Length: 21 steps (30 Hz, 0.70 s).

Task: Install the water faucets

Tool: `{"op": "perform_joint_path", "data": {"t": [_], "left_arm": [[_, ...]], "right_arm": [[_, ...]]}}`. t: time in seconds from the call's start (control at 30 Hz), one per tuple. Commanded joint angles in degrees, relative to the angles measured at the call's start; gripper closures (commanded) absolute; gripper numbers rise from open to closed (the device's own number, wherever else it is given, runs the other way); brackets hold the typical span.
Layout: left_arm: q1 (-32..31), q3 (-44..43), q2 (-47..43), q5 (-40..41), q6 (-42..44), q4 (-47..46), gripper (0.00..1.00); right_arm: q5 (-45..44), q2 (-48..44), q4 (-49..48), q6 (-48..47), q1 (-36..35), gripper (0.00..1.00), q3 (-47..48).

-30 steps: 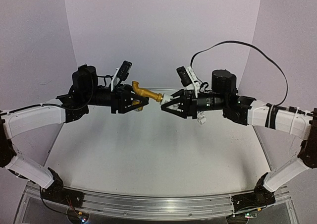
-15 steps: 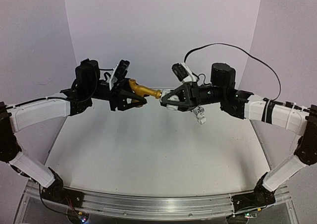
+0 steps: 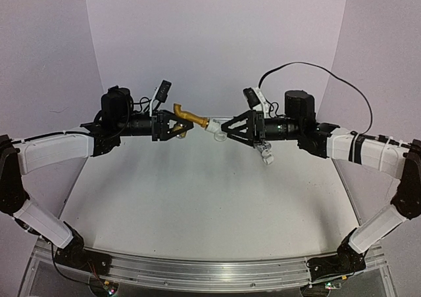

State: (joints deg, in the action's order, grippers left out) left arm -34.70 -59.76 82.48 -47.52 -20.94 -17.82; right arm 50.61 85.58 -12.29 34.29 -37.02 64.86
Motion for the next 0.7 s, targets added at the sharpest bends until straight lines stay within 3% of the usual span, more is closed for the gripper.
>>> {"op": "perform_joint_path", "data": {"t": [0.0,0.17,0.27,0.47,0.67], "left_arm": [[1.3,2.7,-2.4,2.2,-22.9,-1.7,1.00],[1.3,6.5,-5.0,0.9,-34.8,-1.8,1.00],[1.3,9.1,-8.1,2.5,-38.1,-1.9,1.00],[1.2,11.3,-11.7,3.0,-42.7,-2.0,1.00],[1.1,12.0,-13.7,3.5,-44.1,-2.1,1.00]], "right_arm": [[-18.8,-8.2,3.5,-32.4,-2.1,0.02,-5.7],[-35.4,-8.8,0.0,-58.3,-11.5,0.02,-9.2],[-40.1,-7.0,-4.9,-66.0,-15.2,0.02,-10.5],[-45.1,-2.3,-13.4,-72.7,-19.4,0.04,-10.7],[-45.0,3.4,-16.3,-72.6,-20.3,0.08,-7.8]]}}
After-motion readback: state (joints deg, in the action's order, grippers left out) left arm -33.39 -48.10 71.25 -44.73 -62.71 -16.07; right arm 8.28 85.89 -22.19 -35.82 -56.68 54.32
